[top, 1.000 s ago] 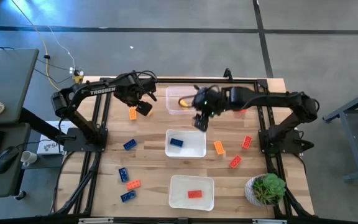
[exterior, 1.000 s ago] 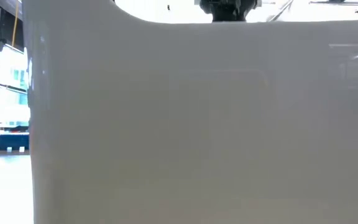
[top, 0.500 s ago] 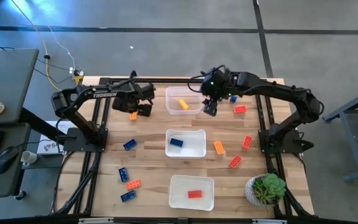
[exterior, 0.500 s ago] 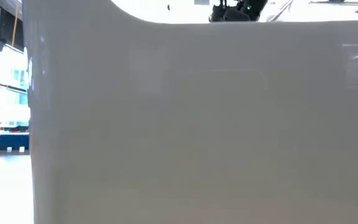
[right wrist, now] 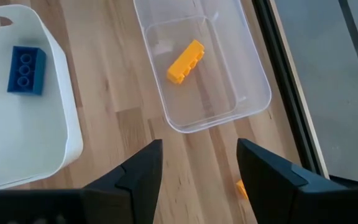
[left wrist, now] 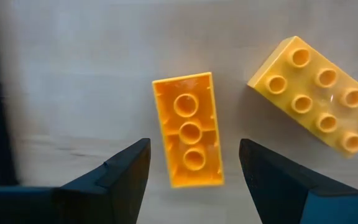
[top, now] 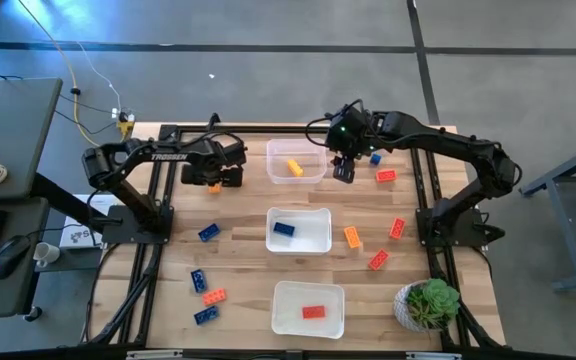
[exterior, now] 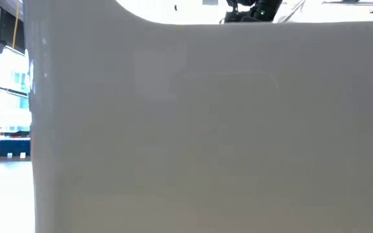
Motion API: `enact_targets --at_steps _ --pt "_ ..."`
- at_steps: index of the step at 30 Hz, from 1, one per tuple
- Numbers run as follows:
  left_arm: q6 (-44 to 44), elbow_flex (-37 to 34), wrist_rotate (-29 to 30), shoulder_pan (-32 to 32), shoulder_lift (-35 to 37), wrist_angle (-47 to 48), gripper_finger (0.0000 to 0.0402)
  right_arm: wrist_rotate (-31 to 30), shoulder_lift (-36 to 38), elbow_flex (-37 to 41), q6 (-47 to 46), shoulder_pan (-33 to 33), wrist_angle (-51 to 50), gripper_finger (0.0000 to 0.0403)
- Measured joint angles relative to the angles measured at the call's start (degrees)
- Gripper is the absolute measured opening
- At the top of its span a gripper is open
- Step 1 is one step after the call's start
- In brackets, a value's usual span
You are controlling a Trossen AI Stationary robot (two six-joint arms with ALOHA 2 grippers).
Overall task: Sort & place blocks by color
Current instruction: Put the yellow game piece into the transparent bin
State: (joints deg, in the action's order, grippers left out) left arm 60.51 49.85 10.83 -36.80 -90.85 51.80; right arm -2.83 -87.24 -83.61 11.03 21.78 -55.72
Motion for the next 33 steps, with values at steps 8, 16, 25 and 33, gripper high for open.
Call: enact_targets --at_steps 8,16,25,33 --pt "1.28 -5.83 -0.5 -0.7 0.16 -6.96 0.0234 0.0 0.0 0.0 -0.02 0.0 0.15 0.0193" --pt "-6.46 -6.62 -0.39 -1.07 0.24 -9.27 0.0193 -0.56 0.0 0.0 -2.44 0.0 0.31 0.0193" --pt "-17.97 -6.46 -0.06 -1.03 0.2 -9.6 0.0104 -0.58 0.0 0.0 -10.21 -0.04 0.31 0.0193" --pt "-28.61 -3.41 -0.06 -1.05 5.62 -9.82 0.0104 -0.2 0.0 0.0 -20.02 -1.14 0.31 0.0193"
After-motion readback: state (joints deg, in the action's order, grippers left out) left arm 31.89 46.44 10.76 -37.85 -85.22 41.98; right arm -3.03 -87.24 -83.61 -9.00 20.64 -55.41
